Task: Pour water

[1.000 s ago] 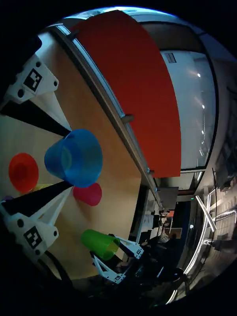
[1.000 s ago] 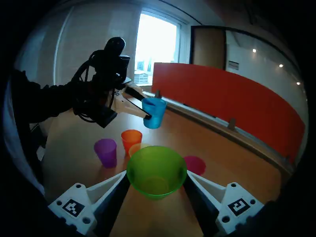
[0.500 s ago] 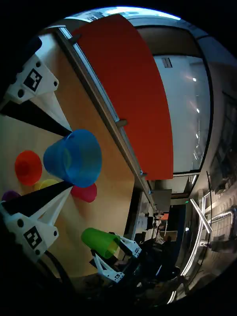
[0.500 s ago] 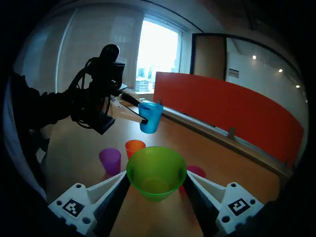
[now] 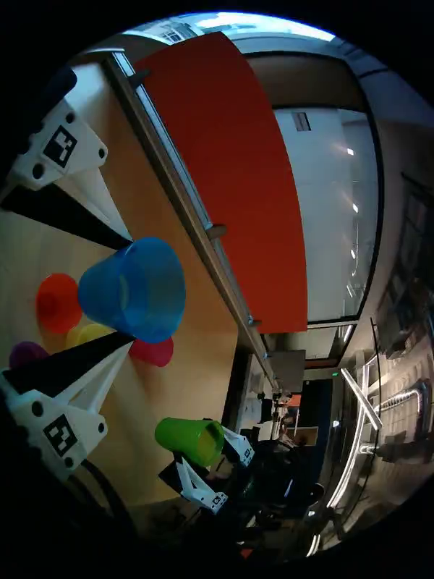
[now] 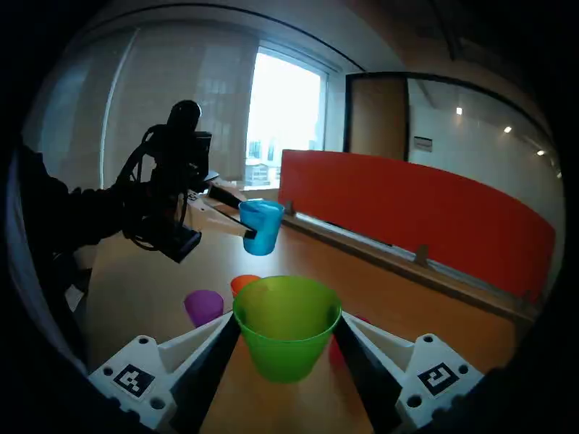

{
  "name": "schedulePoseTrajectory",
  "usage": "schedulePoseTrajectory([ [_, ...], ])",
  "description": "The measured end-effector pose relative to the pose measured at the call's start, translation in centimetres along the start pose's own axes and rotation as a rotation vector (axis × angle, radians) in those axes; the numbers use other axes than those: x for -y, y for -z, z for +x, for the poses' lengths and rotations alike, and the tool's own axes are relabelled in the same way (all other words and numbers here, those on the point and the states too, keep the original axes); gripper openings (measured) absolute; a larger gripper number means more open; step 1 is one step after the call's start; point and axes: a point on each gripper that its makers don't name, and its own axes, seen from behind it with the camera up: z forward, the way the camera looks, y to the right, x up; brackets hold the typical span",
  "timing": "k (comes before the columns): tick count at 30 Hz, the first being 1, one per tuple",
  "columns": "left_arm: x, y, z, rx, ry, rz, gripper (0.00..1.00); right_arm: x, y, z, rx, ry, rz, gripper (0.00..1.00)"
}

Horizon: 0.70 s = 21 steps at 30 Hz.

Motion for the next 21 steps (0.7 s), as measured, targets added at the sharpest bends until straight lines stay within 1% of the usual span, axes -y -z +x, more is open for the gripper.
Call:
schedulePoseTrajectory([
  [11,-0.6,1.7,0.7,-0.037,0.01,0.007,0.81,0.5,0.0,1.1,-0.046,-0.011,0.008,0.91],
  [17,-0.6,2.8,1.0,-0.056,0.013,0.026,0.81,0.4,-0.2,1.5,-0.068,-0.021,0.005,0.91],
  [21,-0.4,3.6,1.2,-0.072,0.009,0.048,0.81,0.3,-0.3,1.7,-0.083,-0.026,0.003,0.91],
])
